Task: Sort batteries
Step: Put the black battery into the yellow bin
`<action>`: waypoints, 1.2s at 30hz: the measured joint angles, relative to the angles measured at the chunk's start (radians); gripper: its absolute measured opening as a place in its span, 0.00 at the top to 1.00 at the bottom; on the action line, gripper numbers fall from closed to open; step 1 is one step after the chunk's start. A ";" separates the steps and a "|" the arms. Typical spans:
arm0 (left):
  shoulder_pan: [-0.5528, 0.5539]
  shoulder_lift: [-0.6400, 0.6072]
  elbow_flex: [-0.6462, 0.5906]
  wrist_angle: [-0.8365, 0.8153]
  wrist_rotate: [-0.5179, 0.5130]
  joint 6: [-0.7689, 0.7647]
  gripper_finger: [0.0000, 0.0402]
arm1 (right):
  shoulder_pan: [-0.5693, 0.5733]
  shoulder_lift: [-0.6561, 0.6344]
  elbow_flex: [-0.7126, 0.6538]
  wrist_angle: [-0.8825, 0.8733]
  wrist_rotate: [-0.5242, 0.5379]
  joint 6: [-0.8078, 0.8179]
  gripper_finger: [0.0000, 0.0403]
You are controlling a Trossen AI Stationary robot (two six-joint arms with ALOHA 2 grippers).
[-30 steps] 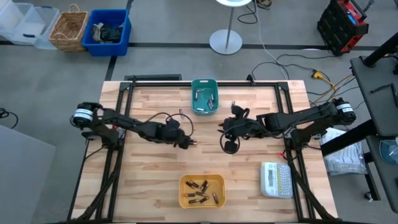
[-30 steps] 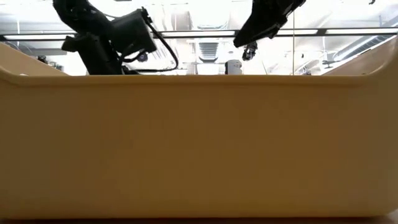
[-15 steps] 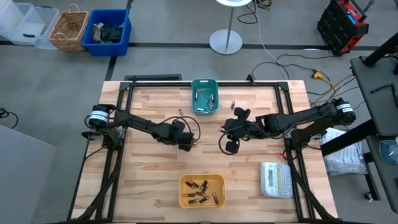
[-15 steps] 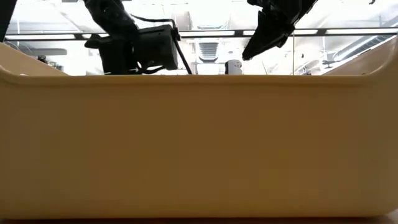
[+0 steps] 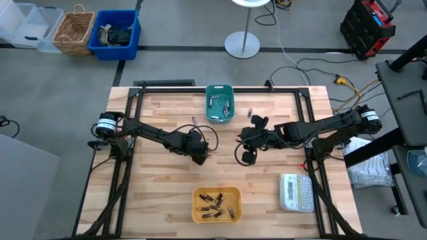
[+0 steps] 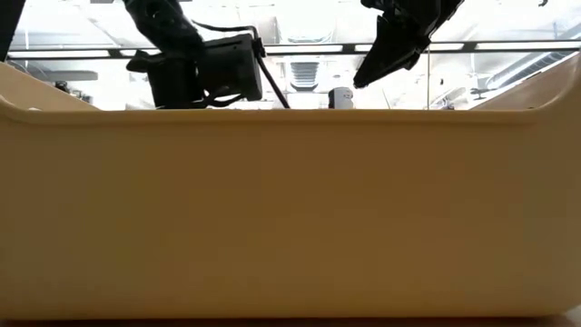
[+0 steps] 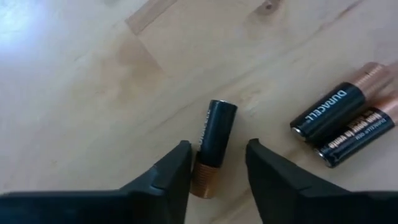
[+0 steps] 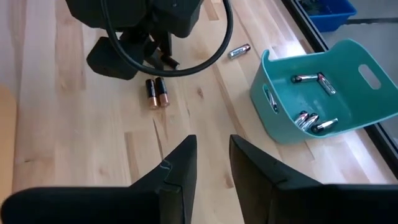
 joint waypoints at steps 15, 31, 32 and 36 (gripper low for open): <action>-0.001 -0.062 -0.010 -0.115 0.060 0.064 0.95 | 0.000 0.000 -0.008 0.000 -0.001 -0.001 0.83; -0.258 -0.444 -0.007 -0.070 0.139 0.299 0.95 | -0.001 0.000 -0.012 0.000 0.000 -0.054 0.80; -0.292 -0.450 -0.007 -0.046 0.139 0.325 0.95 | -0.001 0.000 -0.012 0.000 0.000 -0.061 0.81; -0.420 -0.446 -0.007 0.082 0.134 0.397 0.95 | -0.001 0.000 -0.012 0.003 0.000 -0.084 0.83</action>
